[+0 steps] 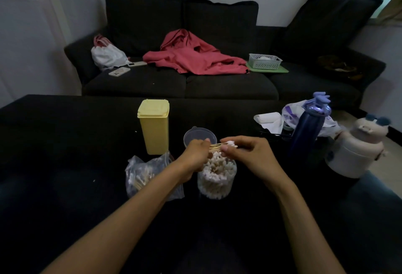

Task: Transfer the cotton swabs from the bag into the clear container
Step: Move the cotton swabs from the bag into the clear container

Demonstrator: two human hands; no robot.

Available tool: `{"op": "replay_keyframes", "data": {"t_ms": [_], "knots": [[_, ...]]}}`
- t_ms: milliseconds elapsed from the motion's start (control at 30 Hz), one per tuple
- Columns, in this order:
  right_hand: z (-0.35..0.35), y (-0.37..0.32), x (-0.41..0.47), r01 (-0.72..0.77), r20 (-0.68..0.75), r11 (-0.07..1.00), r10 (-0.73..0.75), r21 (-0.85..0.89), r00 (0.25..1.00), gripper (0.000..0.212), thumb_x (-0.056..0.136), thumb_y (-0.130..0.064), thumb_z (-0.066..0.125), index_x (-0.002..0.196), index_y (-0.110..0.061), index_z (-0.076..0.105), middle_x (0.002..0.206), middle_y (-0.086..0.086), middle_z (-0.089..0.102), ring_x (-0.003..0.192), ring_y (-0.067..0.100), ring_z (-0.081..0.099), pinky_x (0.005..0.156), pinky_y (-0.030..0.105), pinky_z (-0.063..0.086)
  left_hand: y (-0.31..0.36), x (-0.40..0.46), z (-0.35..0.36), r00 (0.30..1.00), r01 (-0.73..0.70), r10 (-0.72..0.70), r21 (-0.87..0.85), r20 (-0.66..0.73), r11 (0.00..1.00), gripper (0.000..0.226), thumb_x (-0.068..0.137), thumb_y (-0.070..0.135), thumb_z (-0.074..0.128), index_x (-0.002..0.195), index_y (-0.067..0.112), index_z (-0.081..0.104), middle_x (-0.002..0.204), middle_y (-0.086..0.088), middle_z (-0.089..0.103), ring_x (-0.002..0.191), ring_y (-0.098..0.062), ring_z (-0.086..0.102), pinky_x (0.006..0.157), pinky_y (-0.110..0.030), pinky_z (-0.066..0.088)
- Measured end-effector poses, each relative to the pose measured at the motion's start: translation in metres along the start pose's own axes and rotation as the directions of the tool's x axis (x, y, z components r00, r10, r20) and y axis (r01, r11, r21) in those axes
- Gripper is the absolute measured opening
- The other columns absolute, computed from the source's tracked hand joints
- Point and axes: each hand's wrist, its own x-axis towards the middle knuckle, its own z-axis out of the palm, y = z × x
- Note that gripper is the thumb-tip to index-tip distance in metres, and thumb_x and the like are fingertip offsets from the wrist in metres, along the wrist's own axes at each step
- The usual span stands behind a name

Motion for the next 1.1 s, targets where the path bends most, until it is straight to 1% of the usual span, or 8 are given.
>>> {"op": "replay_keyframes", "data": {"t_ms": [100, 267, 467, 567, 633, 800, 933, 1100], "knots": [[-0.001, 0.001, 0.002, -0.067, -0.061, 0.993, 0.073, 0.097, 0.995, 0.016, 0.08, -0.014, 0.07, 0.096, -0.019, 0.072, 0.095, 0.003, 0.073, 0.087, 0.012, 0.07, 0.069, 0.02, 0.055, 0.0, -0.002, 0.001, 0.986, -0.145, 0.163, 0.282, -0.042, 0.948, 0.043, 0.104, 0.033, 0.023, 0.083, 0.014, 0.055, 0.081, -0.004, 0.059, 0.078, -0.019, 0.057, 0.072, -0.033, 0.042], [-0.001, 0.001, 0.004, -0.179, -0.054, 0.959, 0.195, 0.22, 0.979, 0.02, 0.076, -0.015, 0.073, 0.096, -0.013, 0.072, 0.091, 0.006, 0.074, 0.085, 0.015, 0.072, 0.068, 0.022, 0.055, 0.002, -0.006, 0.002, 0.912, -0.277, 0.407, 0.657, -0.049, 0.701, 0.049, 0.103, 0.038, 0.023, 0.066, 0.025, 0.052, 0.063, 0.01, 0.05, 0.062, -0.004, 0.048, 0.061, -0.027, 0.033], [-0.008, -0.005, 0.0, -0.192, -0.02, 0.969, 0.198, 0.153, 0.98, 0.013, 0.079, -0.011, 0.07, 0.092, -0.014, 0.072, 0.09, 0.006, 0.074, 0.082, 0.012, 0.072, 0.067, 0.02, 0.055, -0.003, -0.009, 0.0, 0.923, -0.361, 0.38, 0.456, 0.052, 0.813, 0.045, 0.103, 0.036, 0.028, 0.072, 0.018, 0.056, 0.07, -0.001, 0.06, 0.062, -0.008, 0.055, 0.051, -0.007, 0.038], [-0.005, -0.006, -0.001, -0.179, 0.007, 0.98, 0.179, 0.092, 0.984, 0.015, 0.081, -0.013, 0.069, 0.096, -0.014, 0.072, 0.094, 0.006, 0.074, 0.087, 0.014, 0.071, 0.074, 0.023, 0.056, -0.01, -0.009, -0.003, 0.93, -0.36, 0.362, 0.383, 0.07, 0.851, 0.049, 0.101, 0.039, 0.031, 0.084, 0.008, 0.064, 0.085, -0.012, 0.069, 0.08, -0.022, 0.065, 0.073, -0.031, 0.049], [-0.003, -0.005, -0.001, -0.169, -0.018, 0.982, 0.171, 0.087, 0.985, 0.013, 0.081, -0.013, 0.07, 0.094, -0.015, 0.073, 0.093, 0.006, 0.074, 0.084, 0.012, 0.071, 0.071, 0.021, 0.056, -0.013, -0.008, -0.006, 0.921, -0.372, 0.386, 0.389, 0.045, 0.843, 0.046, 0.1, 0.042, 0.033, 0.08, 0.013, 0.063, 0.08, -0.009, 0.067, 0.077, -0.022, 0.064, 0.071, -0.041, 0.048], [-0.019, -0.003, -0.002, -0.24, -0.166, 0.95, 0.274, 0.198, 0.947, 0.011, 0.081, -0.006, 0.068, 0.088, -0.013, 0.072, 0.092, 0.008, 0.073, 0.078, 0.011, 0.07, 0.063, 0.014, 0.055, -0.015, -0.014, -0.02, 0.852, -0.393, 0.523, 0.664, 0.005, 0.636, 0.022, 0.092, 0.042, 0.054, 0.096, 0.026, 0.069, 0.087, 0.009, 0.064, 0.08, -0.004, 0.056, 0.071, -0.027, 0.048], [-0.025, -0.002, -0.002, -0.313, -0.158, 0.898, 0.373, 0.311, 0.914, 0.014, 0.081, 0.0, 0.066, 0.093, -0.005, 0.07, 0.09, 0.012, 0.072, 0.076, 0.014, 0.07, 0.066, 0.018, 0.058, -0.014, -0.017, -0.019, 0.902, -0.364, 0.407, 0.768, 0.148, 0.528, 0.02, 0.085, 0.044, 0.064, 0.1, 0.033, 0.07, 0.085, 0.015, 0.057, 0.078, -0.003, 0.053, 0.062, -0.023, 0.038], [-0.024, 0.002, -0.001, -0.387, -0.114, 0.881, 0.429, 0.273, 0.896, 0.013, 0.079, -0.001, 0.068, 0.089, -0.007, 0.072, 0.093, 0.012, 0.072, 0.079, 0.015, 0.071, 0.066, 0.018, 0.058, -0.012, -0.013, -0.008, 0.91, -0.324, 0.393, 0.818, 0.132, 0.475, 0.017, 0.086, 0.044, 0.062, 0.096, 0.031, 0.067, 0.083, 0.013, 0.053, 0.078, -0.005, 0.049, 0.056, -0.02, 0.029]]}}
